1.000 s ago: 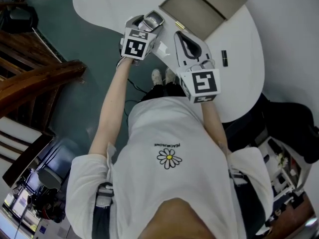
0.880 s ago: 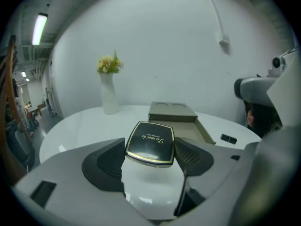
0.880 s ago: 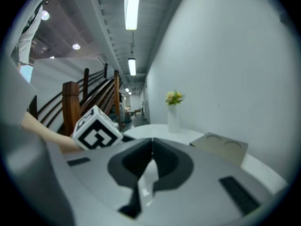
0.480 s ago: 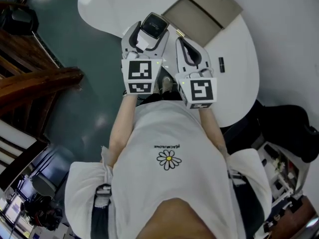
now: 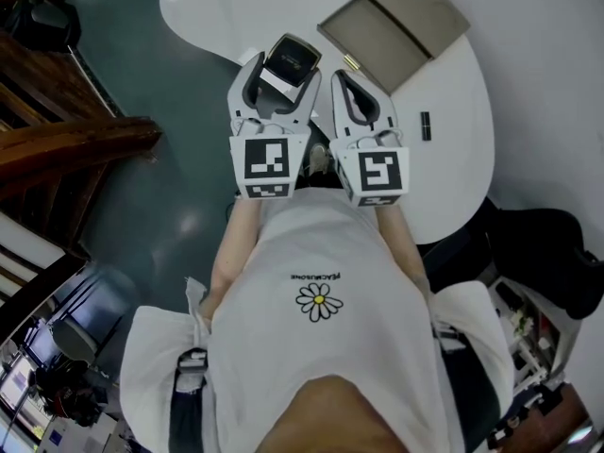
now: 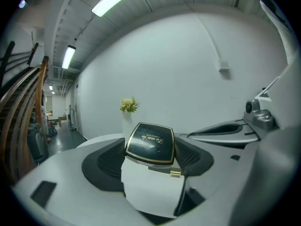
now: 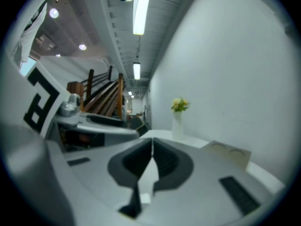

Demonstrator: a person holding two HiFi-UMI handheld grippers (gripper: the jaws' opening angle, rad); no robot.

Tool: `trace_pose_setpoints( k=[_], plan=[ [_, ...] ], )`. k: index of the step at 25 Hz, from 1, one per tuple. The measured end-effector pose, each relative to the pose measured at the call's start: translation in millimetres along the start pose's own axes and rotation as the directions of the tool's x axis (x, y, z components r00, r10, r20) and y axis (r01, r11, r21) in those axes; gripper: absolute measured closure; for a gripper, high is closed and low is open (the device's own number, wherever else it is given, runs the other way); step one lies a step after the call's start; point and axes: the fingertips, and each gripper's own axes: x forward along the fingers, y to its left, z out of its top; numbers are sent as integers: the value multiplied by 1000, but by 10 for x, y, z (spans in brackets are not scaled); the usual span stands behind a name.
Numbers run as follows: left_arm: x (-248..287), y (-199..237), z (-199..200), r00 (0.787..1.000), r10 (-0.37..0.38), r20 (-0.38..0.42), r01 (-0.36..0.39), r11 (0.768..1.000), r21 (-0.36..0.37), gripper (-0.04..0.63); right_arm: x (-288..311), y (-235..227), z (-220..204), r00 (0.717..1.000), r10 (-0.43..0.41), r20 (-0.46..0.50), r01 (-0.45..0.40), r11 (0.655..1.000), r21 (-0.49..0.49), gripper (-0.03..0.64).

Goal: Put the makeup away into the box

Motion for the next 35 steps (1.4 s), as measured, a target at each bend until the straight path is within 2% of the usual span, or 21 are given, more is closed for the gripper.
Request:
trace_pose_setpoints(
  k=[7,11,16,22,26,30,32,35],
  plan=[
    [-69,53,130,999,28,30,-28,999,19,252,-18,24,5,1000,7,11,-7,1000,1,586],
    [-73,49,175,999,34,37,-36,999,34,252,-8,29,73,1000,18,24,-19,999,41,586],
    [-55,27,161,999,33,32,-34,999,35,252,-33,-35,-28,1000,2,19,-3,1000,30,586],
    [52,-31,265,999,-5,34,1,994,106,252,-28,-85,-99,1000,-12,23,10,994,106,586],
    [285,-194,328,996,-85,10,83,987,135,253,-60,-187,-134,1000,-14,17,11,988,152,586],
    [717,-486,276,981,-185,-53,191,968,164,253,-143,-455,-383,999,-48,1,47,980,193,587],
    [934,-627,170,966,-236,-102,250,953,172,253,-176,-553,-539,997,-78,-23,81,972,221,587],
    [1258,-853,-58,933,-302,-197,332,932,146,253,-267,-692,-693,988,-141,-56,151,950,272,586]
  ],
)
